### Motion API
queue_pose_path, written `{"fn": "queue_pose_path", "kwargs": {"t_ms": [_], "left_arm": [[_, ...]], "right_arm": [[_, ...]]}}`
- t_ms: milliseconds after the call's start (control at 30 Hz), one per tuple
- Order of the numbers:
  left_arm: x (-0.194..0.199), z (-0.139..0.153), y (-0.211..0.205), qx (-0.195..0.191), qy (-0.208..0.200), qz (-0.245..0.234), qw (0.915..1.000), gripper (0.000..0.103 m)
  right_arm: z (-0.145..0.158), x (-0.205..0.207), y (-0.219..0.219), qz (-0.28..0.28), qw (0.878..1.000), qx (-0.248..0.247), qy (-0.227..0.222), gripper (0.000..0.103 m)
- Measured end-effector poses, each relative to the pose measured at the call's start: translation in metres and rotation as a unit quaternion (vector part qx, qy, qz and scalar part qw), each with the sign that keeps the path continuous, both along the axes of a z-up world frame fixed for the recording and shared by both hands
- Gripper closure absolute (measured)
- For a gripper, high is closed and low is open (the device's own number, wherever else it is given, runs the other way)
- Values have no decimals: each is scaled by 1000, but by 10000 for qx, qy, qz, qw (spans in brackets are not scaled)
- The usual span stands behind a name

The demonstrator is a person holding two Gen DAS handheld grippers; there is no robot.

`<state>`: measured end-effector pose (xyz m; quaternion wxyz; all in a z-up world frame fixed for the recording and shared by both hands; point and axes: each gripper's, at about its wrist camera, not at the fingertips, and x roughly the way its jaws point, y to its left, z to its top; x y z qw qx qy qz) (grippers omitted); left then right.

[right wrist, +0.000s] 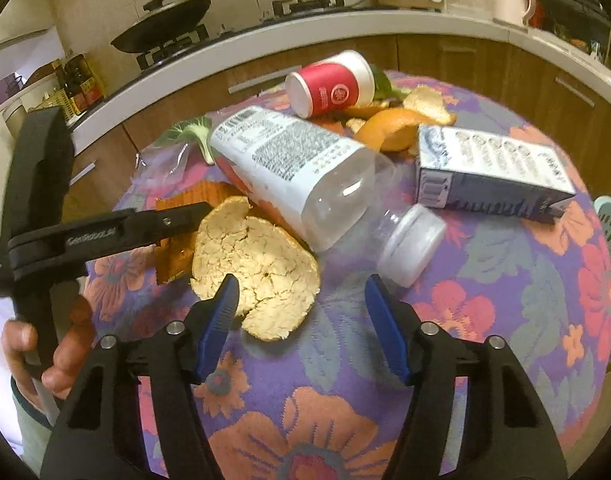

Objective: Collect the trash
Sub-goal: 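Grasp the orange snack wrapper with the left tool while the right tool grasps the bread crust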

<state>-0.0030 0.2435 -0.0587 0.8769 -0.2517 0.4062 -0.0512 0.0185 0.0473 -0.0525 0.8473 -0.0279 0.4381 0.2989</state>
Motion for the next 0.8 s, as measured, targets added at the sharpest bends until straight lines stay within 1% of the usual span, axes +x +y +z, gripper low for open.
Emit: {"fn": "queue_pose_path", "kwargs": {"t_ms": [100, 167, 233, 267, 300, 400, 433, 500, 633, 800], "left_arm": [[-10, 1, 3, 6, -61, 23, 10000, 80], [-18, 2, 6, -1, -114, 55, 9999, 81], [-26, 3, 9, 9, -154, 92, 9998, 82], [-30, 3, 10, 8, -173, 101, 9998, 82], [-34, 4, 10, 15, -194, 117, 9997, 83], [-45, 8, 12, 69, -260, 167, 9995, 84], [-50, 10, 12, 95, -294, 196, 9993, 84], [-59, 12, 13, 92, -367, 232, 9990, 86], [-77, 14, 8, 46, -527, 264, 9983, 88], [-92, 20, 4, -54, -687, 303, 9972, 89]], "right_arm": [[-4, 6, 5, 23, 9998, 17, 178, 47], [-7, 8, 10, 51, 9997, -1, 243, 51], [-8, 8, 15, 42, 9998, -94, 184, 60], [-8, 7, 18, 107, 9996, -118, 214, 73], [-9, 6, 20, 109, 9996, -156, 197, 76], [-9, 3, 22, 144, 9996, -196, 128, 92], [-9, 2, 21, 180, 9996, -159, 135, 96], [-6, -3, 21, 218, 9996, -168, 38, 98], [1, -19, 21, 424, 9987, -193, -181, 100], [14, -31, 12, 419, 9982, -149, -405, 100]]}}
